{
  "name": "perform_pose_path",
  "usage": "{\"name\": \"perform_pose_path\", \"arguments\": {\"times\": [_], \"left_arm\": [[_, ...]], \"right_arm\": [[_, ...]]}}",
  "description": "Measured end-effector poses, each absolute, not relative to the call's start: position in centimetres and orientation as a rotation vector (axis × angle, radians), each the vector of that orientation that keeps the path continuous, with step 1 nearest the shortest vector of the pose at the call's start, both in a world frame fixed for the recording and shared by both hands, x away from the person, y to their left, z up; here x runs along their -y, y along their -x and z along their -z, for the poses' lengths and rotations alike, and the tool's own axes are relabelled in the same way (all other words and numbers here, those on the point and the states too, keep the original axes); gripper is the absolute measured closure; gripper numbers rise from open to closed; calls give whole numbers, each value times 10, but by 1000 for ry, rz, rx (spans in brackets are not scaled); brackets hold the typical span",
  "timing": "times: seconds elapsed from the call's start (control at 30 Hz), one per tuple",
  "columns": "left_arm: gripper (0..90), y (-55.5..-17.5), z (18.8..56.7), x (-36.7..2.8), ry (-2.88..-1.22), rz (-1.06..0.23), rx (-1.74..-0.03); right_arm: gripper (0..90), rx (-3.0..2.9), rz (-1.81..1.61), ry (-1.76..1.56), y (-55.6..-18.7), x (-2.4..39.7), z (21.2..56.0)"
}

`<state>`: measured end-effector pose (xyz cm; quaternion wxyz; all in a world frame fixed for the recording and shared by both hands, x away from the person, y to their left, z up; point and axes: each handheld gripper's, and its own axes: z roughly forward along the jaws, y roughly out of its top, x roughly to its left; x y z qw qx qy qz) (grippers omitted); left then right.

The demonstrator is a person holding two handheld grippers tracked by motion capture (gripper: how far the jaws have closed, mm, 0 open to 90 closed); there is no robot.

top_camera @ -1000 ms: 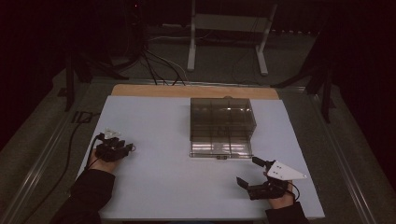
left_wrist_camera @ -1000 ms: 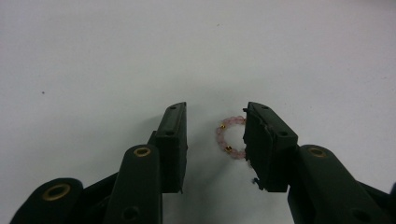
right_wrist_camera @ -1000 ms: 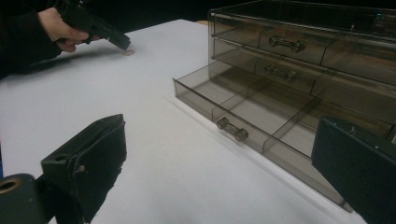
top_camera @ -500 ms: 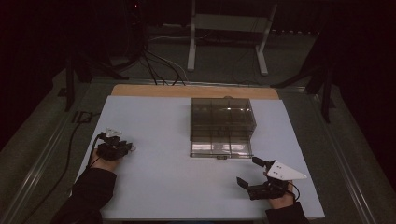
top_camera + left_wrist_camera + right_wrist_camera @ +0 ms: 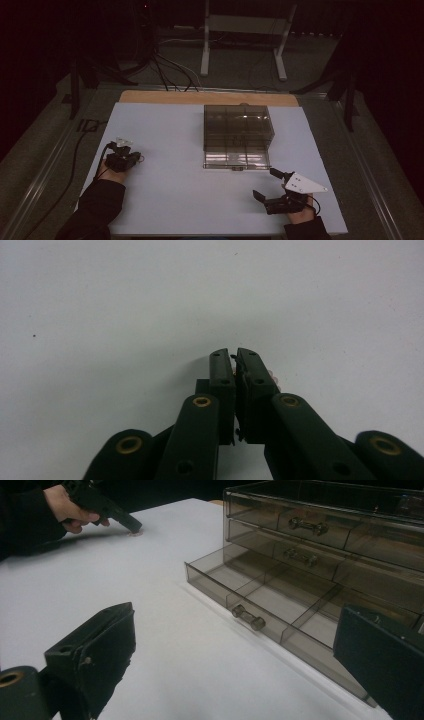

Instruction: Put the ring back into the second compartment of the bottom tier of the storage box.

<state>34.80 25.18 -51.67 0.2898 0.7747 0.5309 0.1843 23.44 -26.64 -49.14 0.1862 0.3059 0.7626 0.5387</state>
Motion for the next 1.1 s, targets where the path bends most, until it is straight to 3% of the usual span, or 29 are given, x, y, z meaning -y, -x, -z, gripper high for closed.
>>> {"name": "perform_pose_path", "arguments": {"times": [1.1], "left_arm": [[899,-339,497,-247,-1995,-504,-1324]], "right_arm": [[32,-2140,-1521,-868,-234,268,491]]}}
